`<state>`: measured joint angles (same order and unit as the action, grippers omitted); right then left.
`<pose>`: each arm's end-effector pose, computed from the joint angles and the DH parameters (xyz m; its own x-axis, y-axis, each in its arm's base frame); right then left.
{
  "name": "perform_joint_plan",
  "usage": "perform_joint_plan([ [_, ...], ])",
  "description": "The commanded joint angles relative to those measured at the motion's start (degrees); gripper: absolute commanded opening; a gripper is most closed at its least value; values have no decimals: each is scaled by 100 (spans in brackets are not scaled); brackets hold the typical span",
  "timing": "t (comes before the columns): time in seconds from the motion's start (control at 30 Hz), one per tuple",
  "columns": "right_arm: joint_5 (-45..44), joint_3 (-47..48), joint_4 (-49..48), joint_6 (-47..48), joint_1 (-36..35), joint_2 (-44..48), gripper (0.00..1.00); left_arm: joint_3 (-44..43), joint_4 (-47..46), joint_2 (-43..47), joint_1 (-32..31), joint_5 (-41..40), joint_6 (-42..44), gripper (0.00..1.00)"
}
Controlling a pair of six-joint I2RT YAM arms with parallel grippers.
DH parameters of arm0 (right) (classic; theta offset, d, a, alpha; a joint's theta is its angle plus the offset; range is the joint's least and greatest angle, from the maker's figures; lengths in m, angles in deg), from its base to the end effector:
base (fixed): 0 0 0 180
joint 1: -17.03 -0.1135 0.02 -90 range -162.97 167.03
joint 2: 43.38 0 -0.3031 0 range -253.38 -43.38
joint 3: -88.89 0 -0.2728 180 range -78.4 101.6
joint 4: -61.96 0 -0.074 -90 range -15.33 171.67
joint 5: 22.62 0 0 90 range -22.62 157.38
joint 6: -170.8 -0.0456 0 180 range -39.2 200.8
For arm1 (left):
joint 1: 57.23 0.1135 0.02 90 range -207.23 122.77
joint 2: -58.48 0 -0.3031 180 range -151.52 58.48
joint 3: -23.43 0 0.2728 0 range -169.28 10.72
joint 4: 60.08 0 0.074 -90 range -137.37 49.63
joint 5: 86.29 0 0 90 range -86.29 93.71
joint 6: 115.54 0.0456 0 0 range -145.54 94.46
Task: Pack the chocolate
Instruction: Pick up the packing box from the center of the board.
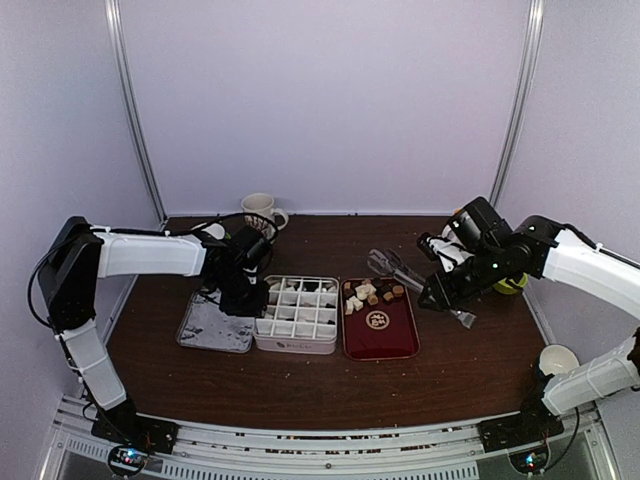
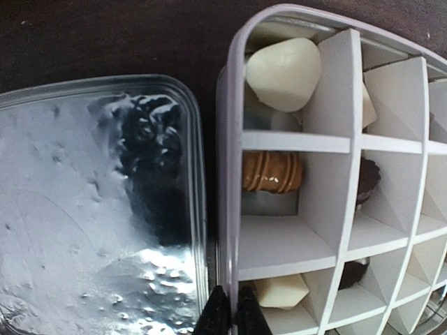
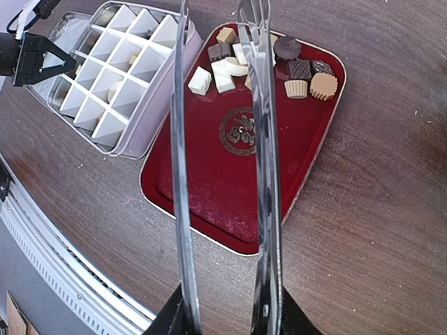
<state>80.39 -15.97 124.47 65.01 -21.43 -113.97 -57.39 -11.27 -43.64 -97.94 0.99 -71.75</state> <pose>0.1925 0.1660 0.3206 -0.8291 -0.3199 -0.4586 -0.4925 0.8061 0.3280 0.2883 -0.2452 0.1983 -0.9547 -0.1298 -0.2676 -0.0722 0.9740 -0.2147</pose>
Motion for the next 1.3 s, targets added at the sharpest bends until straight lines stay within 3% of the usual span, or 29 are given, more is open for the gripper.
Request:
perform_joint_plan([
  [0.0,-126,259,25,177,31,-77,35,-225,449,26,10,-415,189,6],
  [0.1,-134,292,36,205,31,-87,35,-333,585,97,10,-499,394,0],
  [0.43,119,248,-4,476,31,-84,35,-428,789,797,4,-918,1561,0],
  [0.6,415,7,-4,850,22,86,35,-392,684,1067,1,-896,2796,0],
  [0.77,474,-65,294,857,22,124,35,-357,574,1113,1,-373,4017,0],
  [0.93,700,-345,650,785,14,360,36,240,-290,1428,-7,66,5461,0],
  [1.1,467,-339,1159,543,12,203,35,367,-466,1485,-7,590,6688,0],
  [1.27,237,-408,967,262,11,290,35,363,-766,1451,-7,401,7242,0],
])
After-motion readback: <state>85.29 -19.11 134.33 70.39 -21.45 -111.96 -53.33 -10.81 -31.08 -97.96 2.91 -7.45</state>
